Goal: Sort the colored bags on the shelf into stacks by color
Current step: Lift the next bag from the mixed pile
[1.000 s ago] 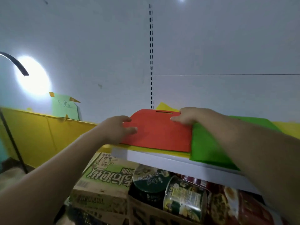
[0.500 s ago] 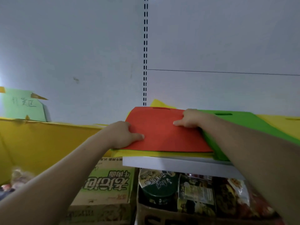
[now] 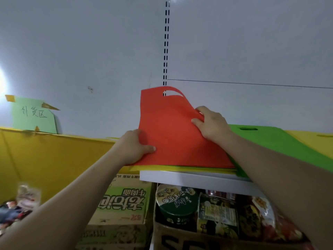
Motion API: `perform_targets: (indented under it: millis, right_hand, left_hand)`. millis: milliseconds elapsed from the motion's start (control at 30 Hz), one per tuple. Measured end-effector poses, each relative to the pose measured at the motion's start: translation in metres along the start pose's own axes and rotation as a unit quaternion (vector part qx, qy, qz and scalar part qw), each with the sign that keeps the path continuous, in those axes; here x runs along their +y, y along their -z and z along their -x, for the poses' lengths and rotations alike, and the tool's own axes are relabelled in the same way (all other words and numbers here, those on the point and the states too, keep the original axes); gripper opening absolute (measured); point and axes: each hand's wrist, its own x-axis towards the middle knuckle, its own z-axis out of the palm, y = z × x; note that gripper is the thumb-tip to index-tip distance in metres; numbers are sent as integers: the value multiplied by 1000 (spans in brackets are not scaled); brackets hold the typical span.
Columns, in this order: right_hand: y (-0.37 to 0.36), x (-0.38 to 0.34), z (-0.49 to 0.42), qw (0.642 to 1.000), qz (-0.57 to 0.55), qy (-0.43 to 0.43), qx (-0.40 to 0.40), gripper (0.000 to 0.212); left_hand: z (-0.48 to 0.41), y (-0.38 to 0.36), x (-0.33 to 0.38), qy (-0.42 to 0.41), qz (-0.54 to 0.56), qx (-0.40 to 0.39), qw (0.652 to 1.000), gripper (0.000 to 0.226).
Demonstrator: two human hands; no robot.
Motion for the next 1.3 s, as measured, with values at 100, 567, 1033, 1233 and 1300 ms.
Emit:
perform_targets:
  millis: [100,567,1033,1233,1300]
  right_hand:
    - [11,-9,10,992,-103,-13,68,40]
    - [56,-41,77,726,-638,-204,154,50]
    - [113,6,181,835,-310,-221,397,22]
    - [163,40,248,815,-278,-189,471,44]
    - [185,59,277,813,-279,-188,476,44]
  left_hand:
    - [0,4,-8,-16,90,50,995,63]
    - [34,37,-23,-128,339,86,928,63]
    - [55,-18,23,-237,357,-48,902,66]
    - [102,-59,85,-276,398,-82,871,65]
    - [121,-80,111,-281,410,-95,863,65]
